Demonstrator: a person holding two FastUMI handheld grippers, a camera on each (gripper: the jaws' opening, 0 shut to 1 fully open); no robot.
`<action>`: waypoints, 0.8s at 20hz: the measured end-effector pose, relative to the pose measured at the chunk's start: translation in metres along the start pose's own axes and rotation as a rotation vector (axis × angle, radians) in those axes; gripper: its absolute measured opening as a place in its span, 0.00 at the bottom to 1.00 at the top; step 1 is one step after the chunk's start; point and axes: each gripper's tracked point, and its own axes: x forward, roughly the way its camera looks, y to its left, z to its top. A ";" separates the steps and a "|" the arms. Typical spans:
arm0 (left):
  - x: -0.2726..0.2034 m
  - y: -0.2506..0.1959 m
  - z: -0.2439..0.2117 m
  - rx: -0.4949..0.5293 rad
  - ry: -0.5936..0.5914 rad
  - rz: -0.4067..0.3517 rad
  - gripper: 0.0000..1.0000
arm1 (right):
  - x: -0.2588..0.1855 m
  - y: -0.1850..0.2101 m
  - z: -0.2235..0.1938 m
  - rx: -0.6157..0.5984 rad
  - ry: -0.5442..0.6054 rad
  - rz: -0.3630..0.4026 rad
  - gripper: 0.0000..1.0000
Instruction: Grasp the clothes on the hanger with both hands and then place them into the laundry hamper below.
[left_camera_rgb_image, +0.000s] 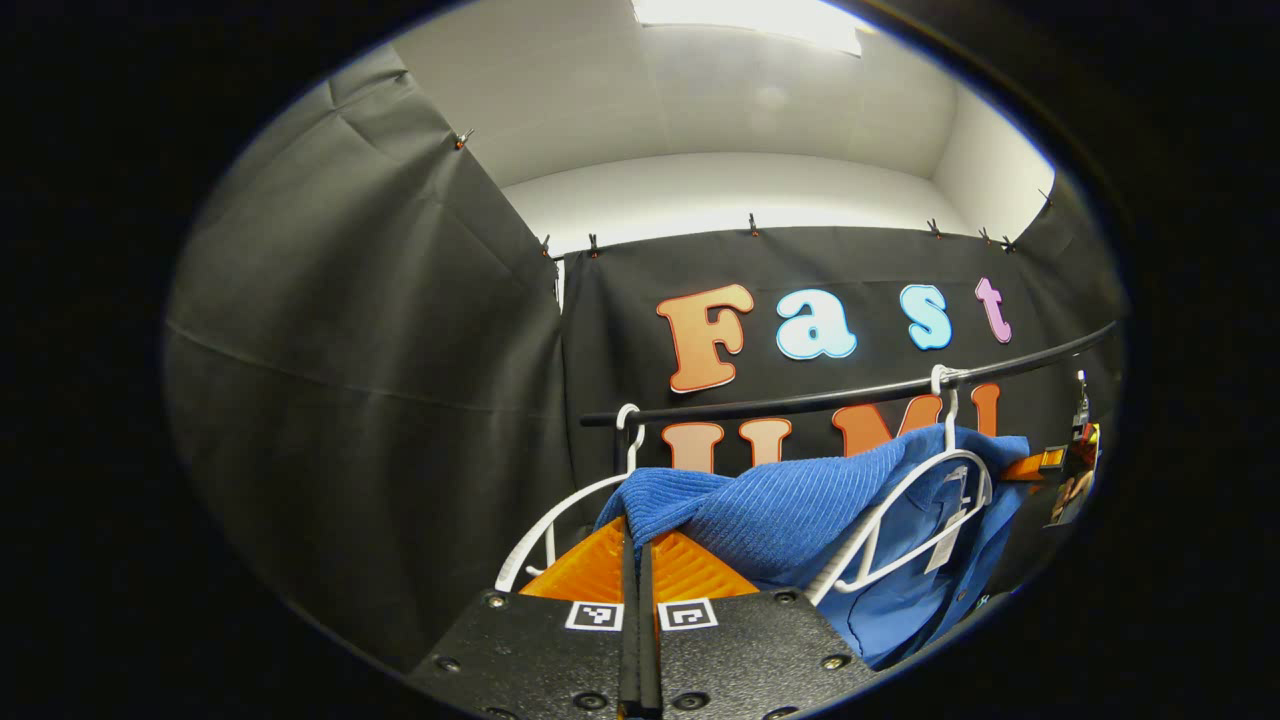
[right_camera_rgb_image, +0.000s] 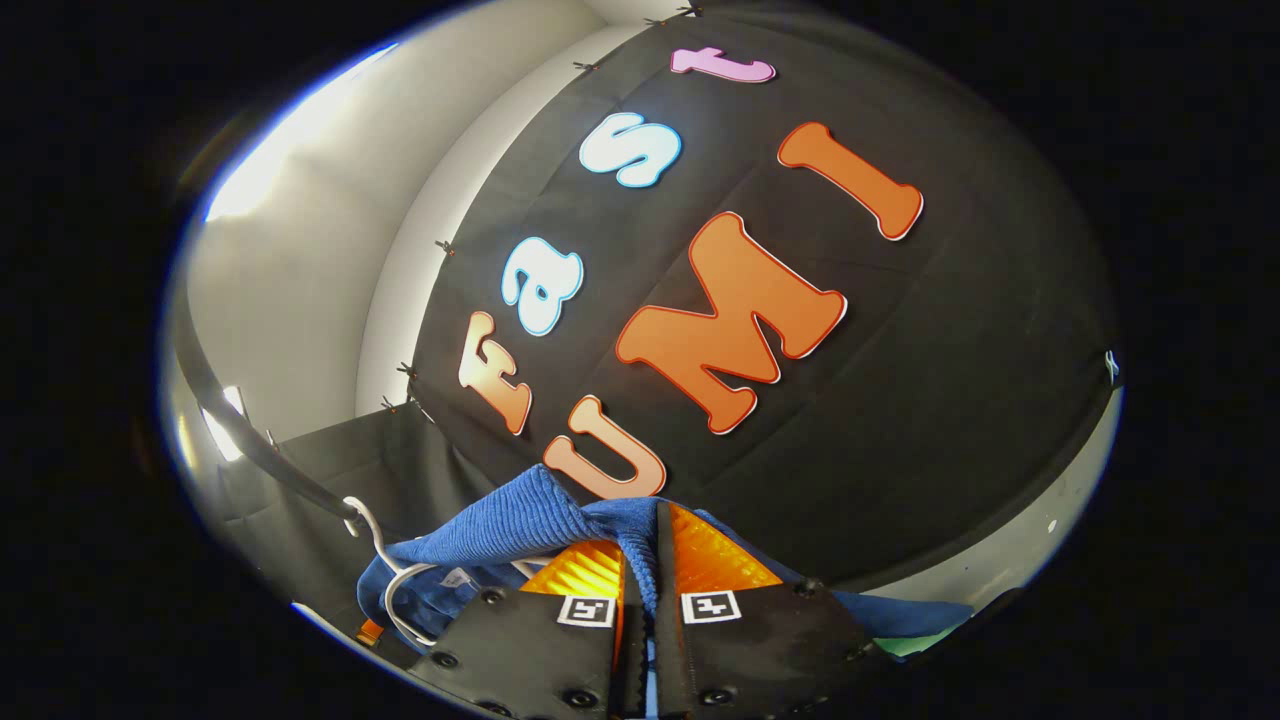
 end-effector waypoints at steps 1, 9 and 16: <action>0.005 0.000 -0.003 0.007 0.007 0.000 0.00 | 0.003 -0.005 0.003 -0.018 -0.007 -0.020 0.11; 0.014 -0.009 -0.076 -0.029 0.124 -0.034 0.00 | 0.013 -0.036 -0.014 -0.029 0.005 -0.075 0.11; 0.006 -0.016 -0.123 -0.057 0.188 -0.049 0.00 | 0.016 -0.084 -0.027 -0.077 0.013 -0.202 0.11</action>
